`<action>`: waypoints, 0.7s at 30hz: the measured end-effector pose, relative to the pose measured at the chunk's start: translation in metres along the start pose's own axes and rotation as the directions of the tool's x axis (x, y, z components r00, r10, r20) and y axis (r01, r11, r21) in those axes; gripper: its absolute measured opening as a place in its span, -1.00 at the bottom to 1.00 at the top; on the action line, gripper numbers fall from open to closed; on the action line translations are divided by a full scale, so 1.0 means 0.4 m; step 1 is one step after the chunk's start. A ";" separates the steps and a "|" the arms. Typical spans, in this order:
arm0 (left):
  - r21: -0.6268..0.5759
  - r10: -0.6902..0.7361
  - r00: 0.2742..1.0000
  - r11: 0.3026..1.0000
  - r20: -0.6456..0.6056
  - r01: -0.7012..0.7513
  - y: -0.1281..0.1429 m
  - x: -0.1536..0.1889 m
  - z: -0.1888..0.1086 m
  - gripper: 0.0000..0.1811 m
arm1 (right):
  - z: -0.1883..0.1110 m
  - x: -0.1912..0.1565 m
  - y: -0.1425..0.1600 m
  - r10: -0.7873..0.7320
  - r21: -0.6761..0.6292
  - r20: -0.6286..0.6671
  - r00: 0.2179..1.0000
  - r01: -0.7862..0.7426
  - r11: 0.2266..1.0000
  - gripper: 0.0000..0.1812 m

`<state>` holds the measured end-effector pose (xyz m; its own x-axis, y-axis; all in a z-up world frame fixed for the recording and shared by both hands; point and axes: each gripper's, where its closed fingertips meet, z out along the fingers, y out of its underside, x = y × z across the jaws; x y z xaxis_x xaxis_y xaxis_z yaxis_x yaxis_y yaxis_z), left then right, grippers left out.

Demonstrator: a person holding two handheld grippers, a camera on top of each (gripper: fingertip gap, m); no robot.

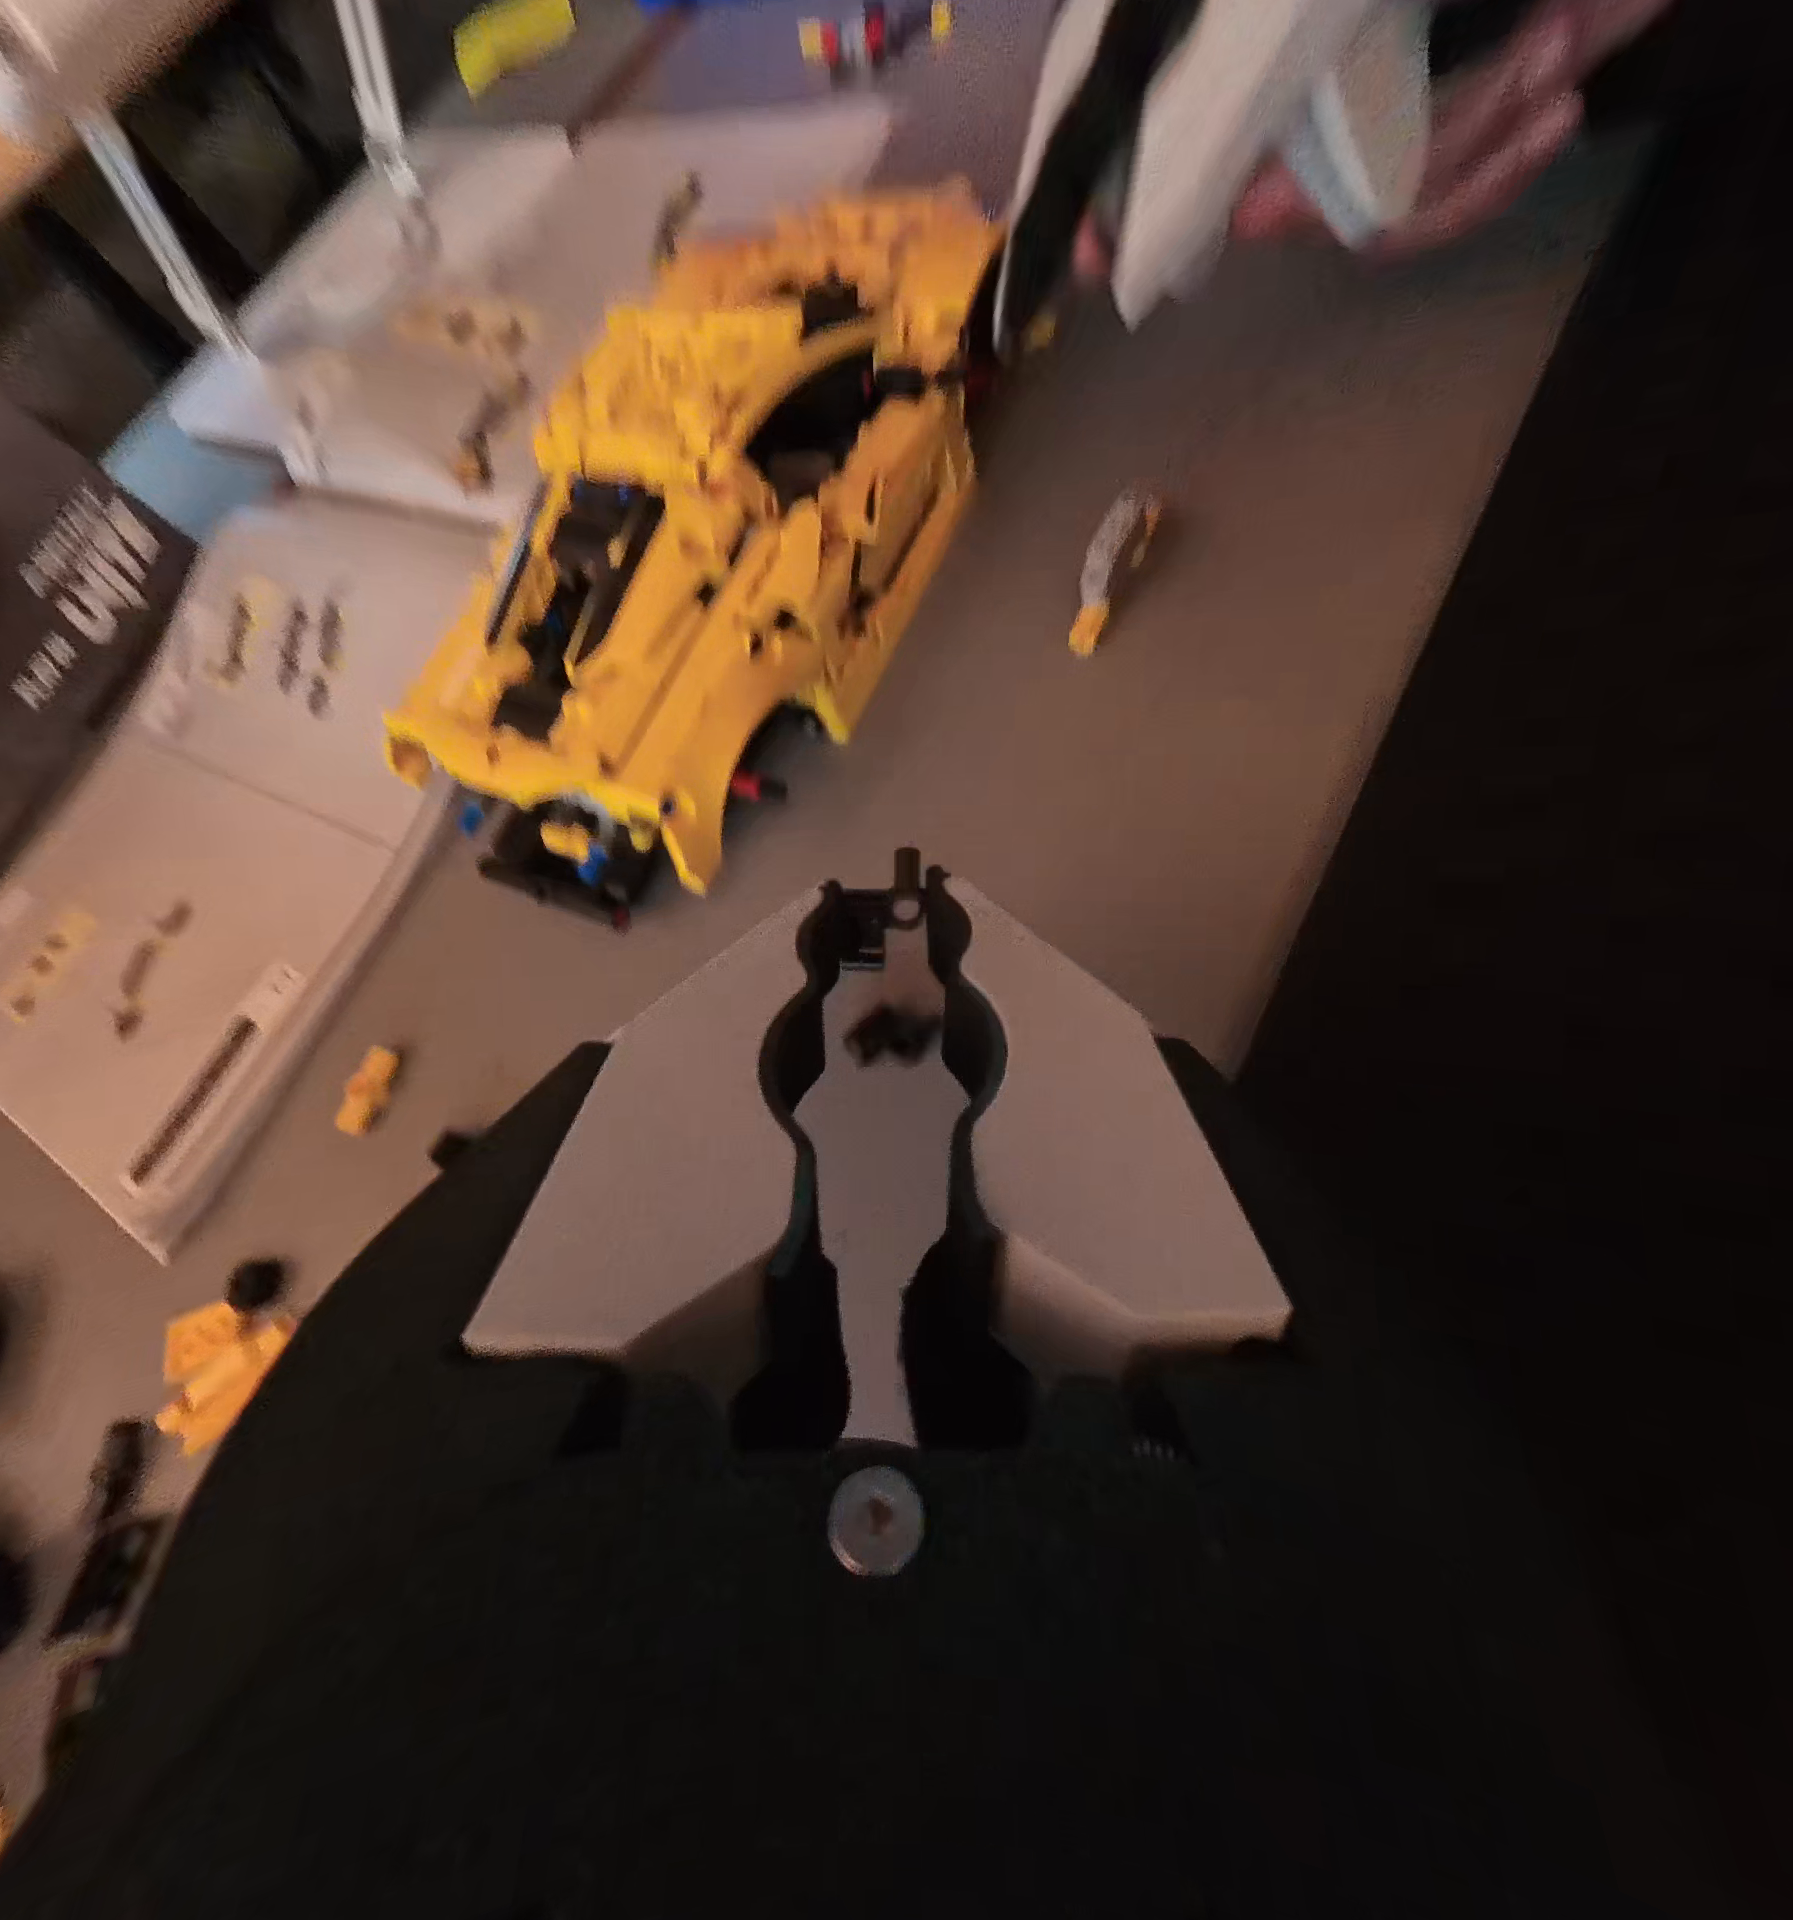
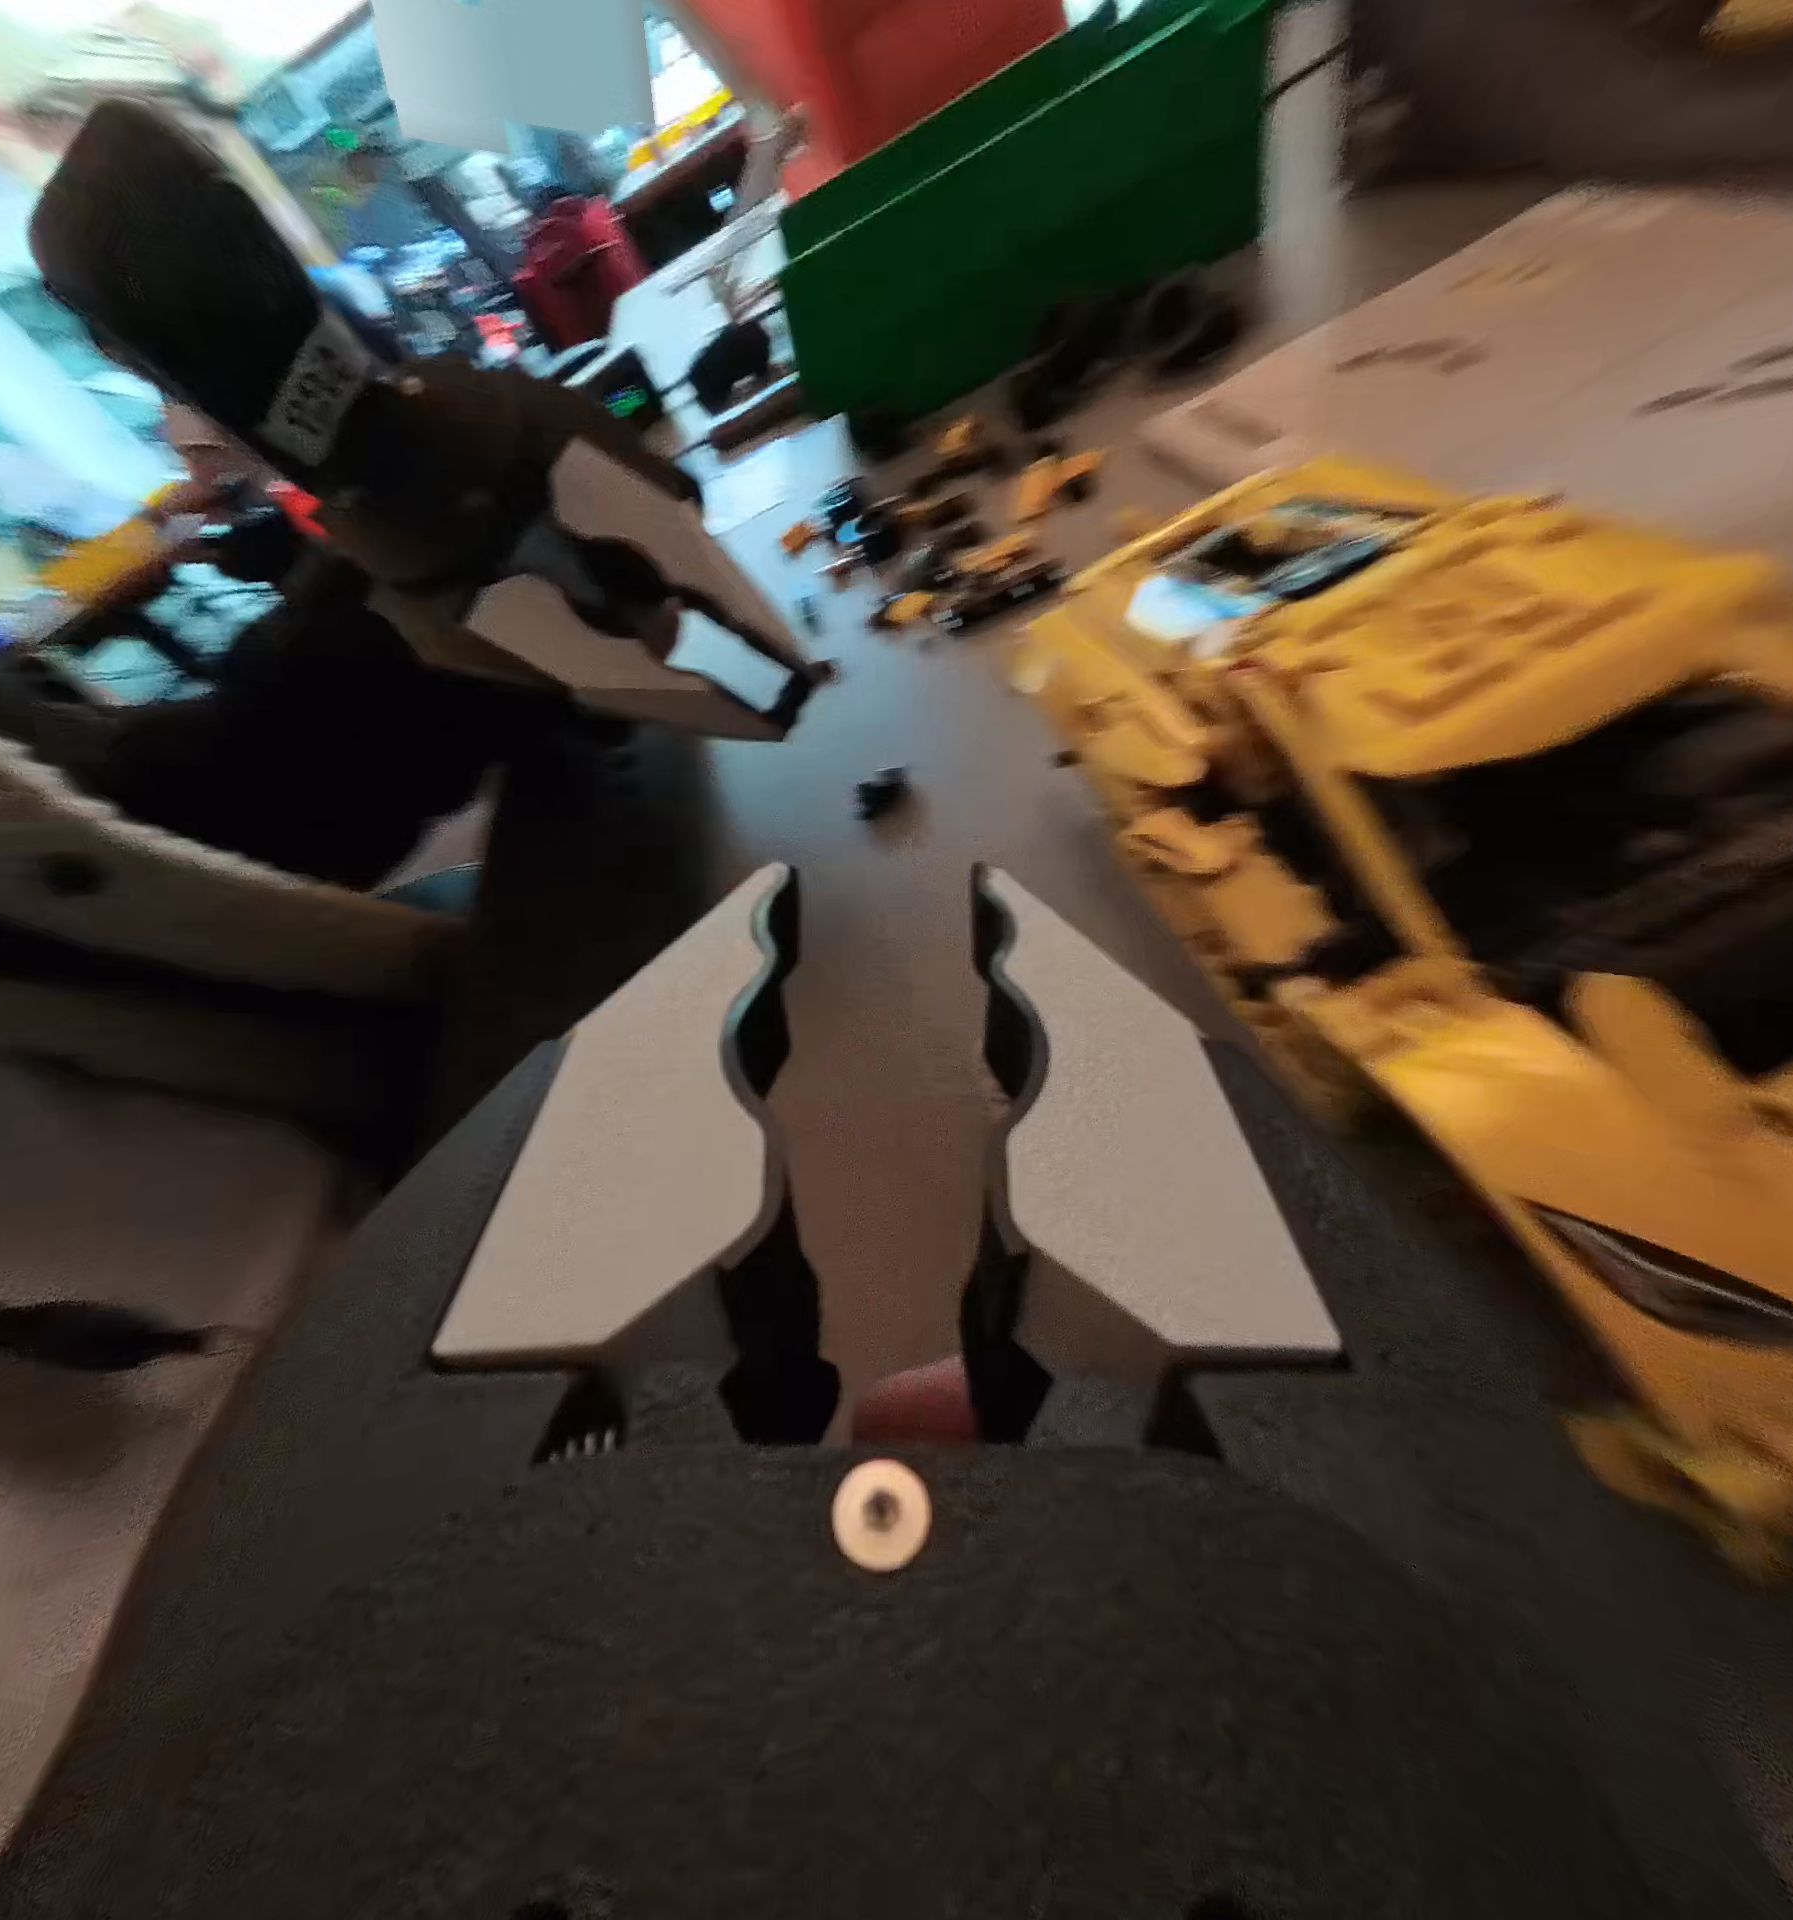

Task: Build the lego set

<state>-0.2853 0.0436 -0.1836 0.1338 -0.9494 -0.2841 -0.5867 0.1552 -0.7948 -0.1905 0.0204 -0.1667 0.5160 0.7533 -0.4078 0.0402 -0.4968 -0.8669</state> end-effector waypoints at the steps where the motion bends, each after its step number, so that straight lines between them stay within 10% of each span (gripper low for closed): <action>1: 0.029 0.030 0.999 0.999 0.025 -0.031 -0.026 0.002 0.003 -0.83 | 0.018 -0.024 0.000 0.049 -0.025 0.045 0.998 -0.048 0.999 -0.60; 21: 0.131 0.287 0.950 0.944 0.120 -0.302 -0.169 0.071 0.040 -0.84 | 0.056 -0.099 -0.044 0.327 0.000 0.263 0.908 -0.339 0.941 -0.94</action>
<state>-0.2290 0.0104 -0.1466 0.0544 -0.8250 -0.5625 -0.4894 0.4690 -0.7352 -0.2306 0.0091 -0.1416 0.2564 0.6346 -0.7291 -0.1370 -0.7228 -0.6773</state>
